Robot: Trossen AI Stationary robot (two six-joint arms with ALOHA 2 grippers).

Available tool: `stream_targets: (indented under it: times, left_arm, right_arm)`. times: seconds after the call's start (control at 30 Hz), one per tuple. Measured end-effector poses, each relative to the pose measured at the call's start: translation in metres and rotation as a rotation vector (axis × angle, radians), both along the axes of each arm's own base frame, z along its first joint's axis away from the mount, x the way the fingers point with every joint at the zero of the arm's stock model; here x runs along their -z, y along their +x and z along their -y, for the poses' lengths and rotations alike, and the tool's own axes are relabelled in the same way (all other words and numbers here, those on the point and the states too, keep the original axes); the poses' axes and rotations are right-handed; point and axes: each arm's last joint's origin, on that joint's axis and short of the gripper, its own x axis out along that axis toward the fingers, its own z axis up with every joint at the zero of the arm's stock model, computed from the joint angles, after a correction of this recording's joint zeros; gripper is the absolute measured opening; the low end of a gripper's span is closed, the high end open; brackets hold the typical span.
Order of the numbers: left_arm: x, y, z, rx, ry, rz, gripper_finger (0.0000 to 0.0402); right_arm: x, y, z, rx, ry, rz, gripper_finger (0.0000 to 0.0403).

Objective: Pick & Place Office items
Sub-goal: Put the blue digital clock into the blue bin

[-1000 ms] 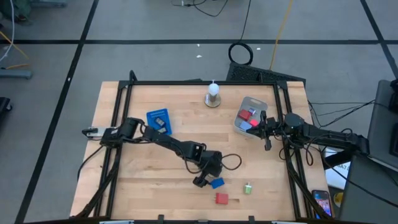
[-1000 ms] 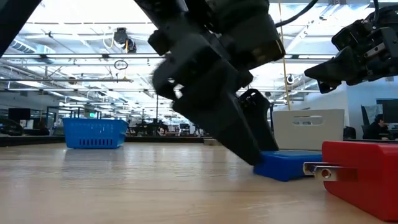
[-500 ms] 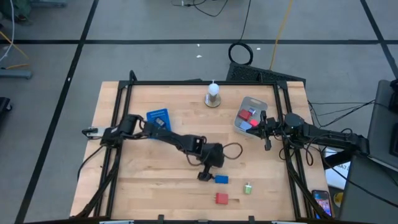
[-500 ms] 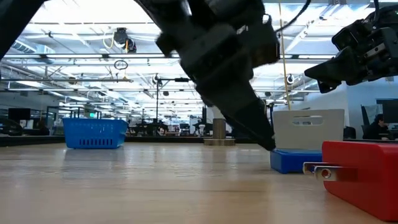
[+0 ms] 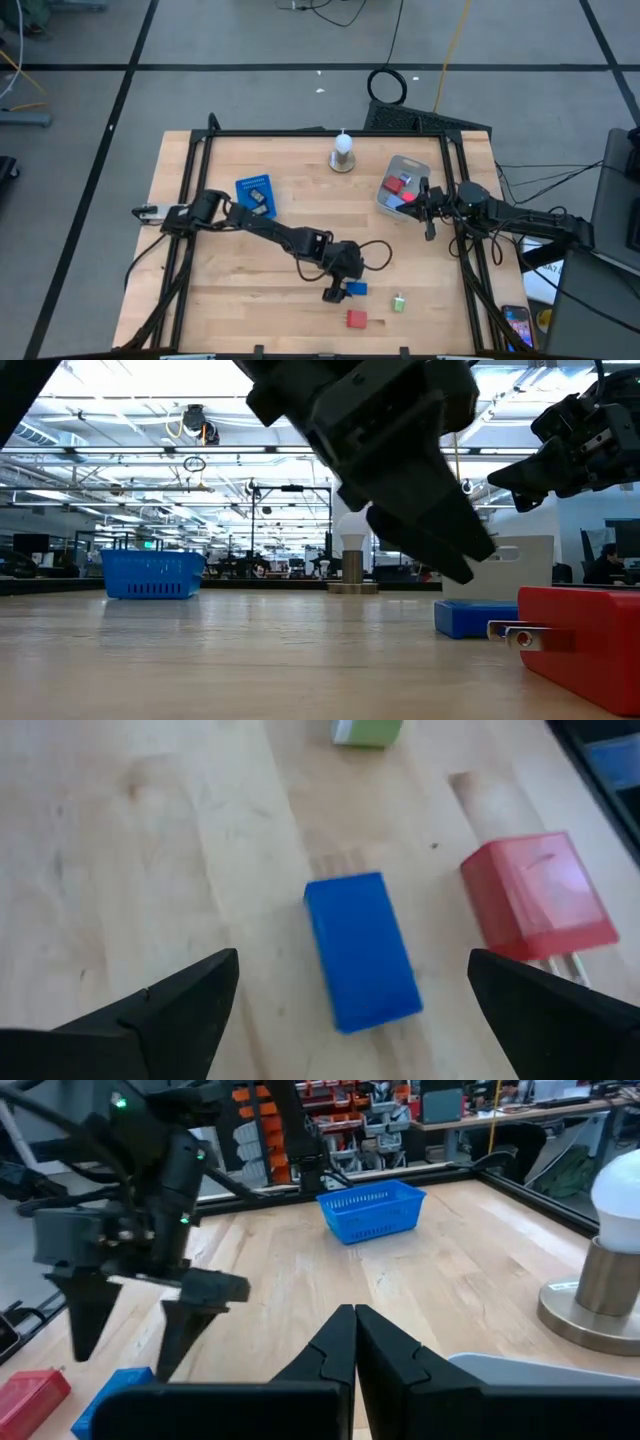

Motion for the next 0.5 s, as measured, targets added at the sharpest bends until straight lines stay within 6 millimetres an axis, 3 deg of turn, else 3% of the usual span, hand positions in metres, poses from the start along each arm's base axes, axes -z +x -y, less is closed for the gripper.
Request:
stream_targets:
  times: [0.17,0.5]
  left_arm:
    - [0.023,0.013,-0.001,0.024,-0.046,-0.054,0.0397]
    - [0.029,0.021,-0.017,-0.008,-0.096,-0.145,0.0397]
  right_arm:
    - [-0.001,0.000,0.000,0.004,0.006,0.014,0.0000]
    - [-0.001,0.001,0.000,0.000,-0.014,0.007,0.0000]
